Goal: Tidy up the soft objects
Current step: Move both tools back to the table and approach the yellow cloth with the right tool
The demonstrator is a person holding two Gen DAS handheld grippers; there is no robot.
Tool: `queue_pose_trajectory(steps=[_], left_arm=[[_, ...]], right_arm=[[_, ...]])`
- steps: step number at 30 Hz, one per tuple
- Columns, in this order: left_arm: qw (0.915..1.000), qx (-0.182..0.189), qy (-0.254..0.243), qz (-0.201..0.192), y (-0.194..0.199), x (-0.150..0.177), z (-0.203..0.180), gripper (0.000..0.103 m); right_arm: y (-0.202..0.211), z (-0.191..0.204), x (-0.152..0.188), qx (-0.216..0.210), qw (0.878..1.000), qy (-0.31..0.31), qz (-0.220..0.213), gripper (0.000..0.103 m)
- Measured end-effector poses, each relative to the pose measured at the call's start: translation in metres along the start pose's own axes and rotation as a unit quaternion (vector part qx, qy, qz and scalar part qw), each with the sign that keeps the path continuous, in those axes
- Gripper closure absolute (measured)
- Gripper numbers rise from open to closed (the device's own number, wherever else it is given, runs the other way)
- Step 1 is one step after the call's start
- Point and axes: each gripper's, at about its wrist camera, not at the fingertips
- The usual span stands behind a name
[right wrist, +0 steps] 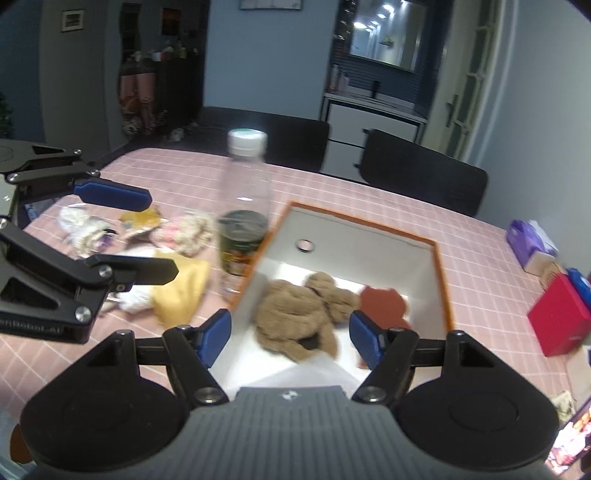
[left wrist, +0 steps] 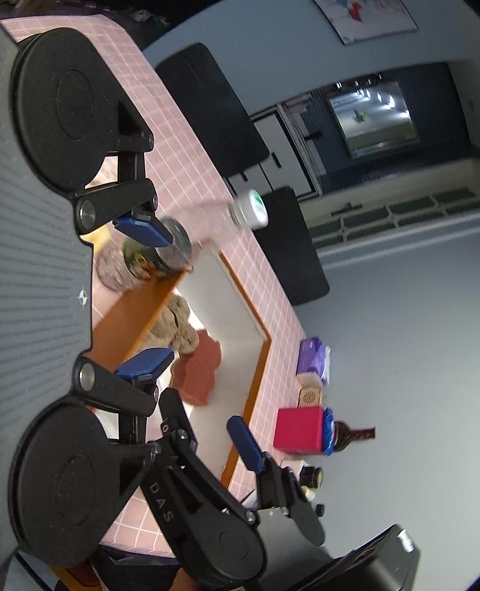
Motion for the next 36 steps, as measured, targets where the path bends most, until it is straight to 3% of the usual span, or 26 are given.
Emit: queue_pose_trajectory(steps=[4,11,16,20,25,29,33,36], left_arm=[[0.9993,-0.017,0.024,-0.024,0.02,0.025,0.019,0.029],[0.9923,-0.08,0.089,-0.03,0.039,0.078,0.046,0.029],[0.9851,-0.084,0.15,-0.003,0.037,0.118,0.064,0.029],[0.9818,-0.1,0.16,0.023,0.03,0.142,0.068,0.029],[0.9834,-0.075,0.162,0.035,0.018,0.156,0.071,0.029],[0.9879,-0.055,0.14,0.037,0.001,0.156,0.065,0.029],[0.9882,-0.039,0.14,0.049,-0.02,0.155,0.064,0.029],[0.989,-0.026,0.136,0.052,-0.029,0.153,0.062,0.029]], right_arm=[[0.003,0.028,0.004,-0.034,0.999,0.001,-0.016,0.033],[-0.009,0.08,0.023,-0.076,0.996,-0.003,-0.054,0.035],[-0.036,0.111,0.036,-0.085,0.994,-0.011,-0.063,0.04],[-0.066,0.126,0.041,-0.084,0.995,-0.02,-0.046,0.05],[-0.104,0.131,0.044,-0.052,0.998,-0.025,-0.022,0.054],[-0.122,0.122,0.041,-0.049,0.998,-0.044,-0.008,0.065],[-0.137,0.12,0.036,-0.036,0.999,-0.038,-0.002,0.068],[-0.148,0.118,0.035,-0.032,0.999,-0.035,0.011,0.092]])
Point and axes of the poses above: each gripper's, at about its wrist camera, not at the fingertips, and y roughly against the way its jaws point, z to its left, x to its underside, and after that the axes turned 7 degrees about -y, right-handed
